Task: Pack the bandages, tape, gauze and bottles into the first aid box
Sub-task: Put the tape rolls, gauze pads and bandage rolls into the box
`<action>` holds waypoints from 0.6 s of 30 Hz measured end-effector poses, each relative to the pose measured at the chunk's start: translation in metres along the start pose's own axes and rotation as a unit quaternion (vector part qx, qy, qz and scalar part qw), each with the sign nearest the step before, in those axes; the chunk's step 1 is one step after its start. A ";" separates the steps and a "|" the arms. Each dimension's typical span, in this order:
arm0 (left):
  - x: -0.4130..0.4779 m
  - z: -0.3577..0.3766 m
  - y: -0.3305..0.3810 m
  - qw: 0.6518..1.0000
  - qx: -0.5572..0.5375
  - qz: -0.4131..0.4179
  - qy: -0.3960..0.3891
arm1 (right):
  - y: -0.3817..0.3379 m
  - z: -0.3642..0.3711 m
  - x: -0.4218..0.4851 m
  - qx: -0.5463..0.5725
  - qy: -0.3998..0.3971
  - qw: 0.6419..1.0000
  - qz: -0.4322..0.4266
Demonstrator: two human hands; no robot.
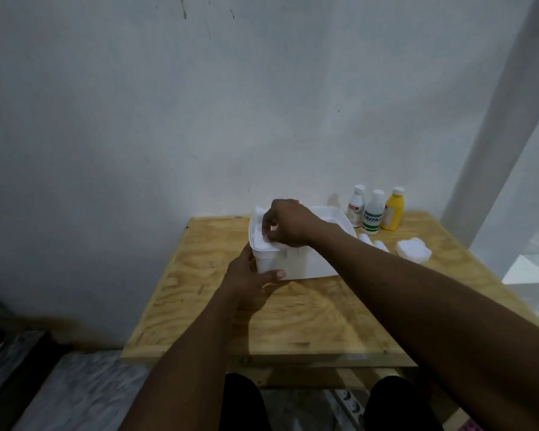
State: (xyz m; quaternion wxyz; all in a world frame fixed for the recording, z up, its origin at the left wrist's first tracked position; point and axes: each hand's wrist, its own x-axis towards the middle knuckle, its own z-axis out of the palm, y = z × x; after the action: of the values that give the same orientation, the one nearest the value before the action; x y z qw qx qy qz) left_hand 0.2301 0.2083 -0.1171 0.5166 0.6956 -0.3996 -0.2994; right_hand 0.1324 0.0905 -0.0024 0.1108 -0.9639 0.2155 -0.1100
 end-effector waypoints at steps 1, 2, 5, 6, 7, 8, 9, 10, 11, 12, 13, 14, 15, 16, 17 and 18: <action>0.001 -0.001 -0.002 1.000 0.011 0.004 0.004 | 0.000 0.002 0.000 -0.010 -0.009 1.000 -0.008; 0.000 -0.001 -0.001 1.000 0.017 0.007 0.005 | 0.000 0.005 0.000 -0.015 -0.027 0.999 -0.010; 0.000 0.000 -0.001 1.000 0.014 0.005 0.003 | 0.001 0.008 -0.002 0.004 -0.046 0.999 0.001; -0.001 0.000 0.000 1.000 0.009 0.006 0.002 | 0.003 0.005 -0.004 0.018 -0.029 0.999 0.002; 0.001 0.000 -0.002 1.000 0.007 0.006 0.001 | 0.005 0.002 -0.007 0.037 0.002 0.999 0.005; 0.002 -0.001 -0.002 1.000 0.012 0.005 0.001 | 0.010 -0.002 -0.011 0.061 0.047 0.997 0.009; 0.003 -0.001 -0.003 1.000 0.016 0.004 0.000 | 0.016 -0.006 -0.015 0.084 0.101 0.991 0.022; 0.003 -0.001 -0.003 1.000 0.019 0.006 0.002 | 0.025 -0.010 -0.020 0.102 0.155 0.982 0.045; 0.004 -0.001 -0.002 1.000 0.018 0.003 0.003 | 0.035 -0.014 -0.025 0.113 0.204 0.969 0.080; 0.004 -0.001 -0.002 1.000 0.013 0.001 0.002 | 0.049 -0.016 -0.030 0.115 0.243 0.956 0.120; 0.004 -0.001 -0.002 1.000 0.011 0.000 0.001 | 0.063 -0.018 -0.035 0.107 0.271 0.942 0.164; 0.005 -0.001 -0.003 1.000 0.011 0.003 -0.001 | 0.079 -0.019 -0.043 0.091 0.289 0.931 0.202; 0.005 -0.002 -0.003 1.000 0.011 0.003 -0.004 | 0.094 -0.018 -0.050 0.065 0.290 0.924 0.240; 0.005 -0.002 -0.002 1.000 0.008 0.003 -0.005 | 0.109 -0.017 -0.058 0.032 0.270 0.920 0.282; 0.005 -0.002 -0.002 1.000 0.007 0.002 -0.005 | 0.122 -0.016 -0.067 0.002 0.233 0.914 0.333; 0.005 -0.002 -0.002 1.000 0.006 0.001 -0.004 | 0.135 -0.013 -0.076 -0.026 0.187 0.904 0.384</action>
State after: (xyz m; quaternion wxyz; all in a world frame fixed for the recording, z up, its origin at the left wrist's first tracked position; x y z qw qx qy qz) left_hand 0.2351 0.2049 -0.1181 0.5106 0.6973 -0.4041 -0.2996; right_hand 0.0088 0.0029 -0.0383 0.0769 -0.7707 0.5885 -0.2318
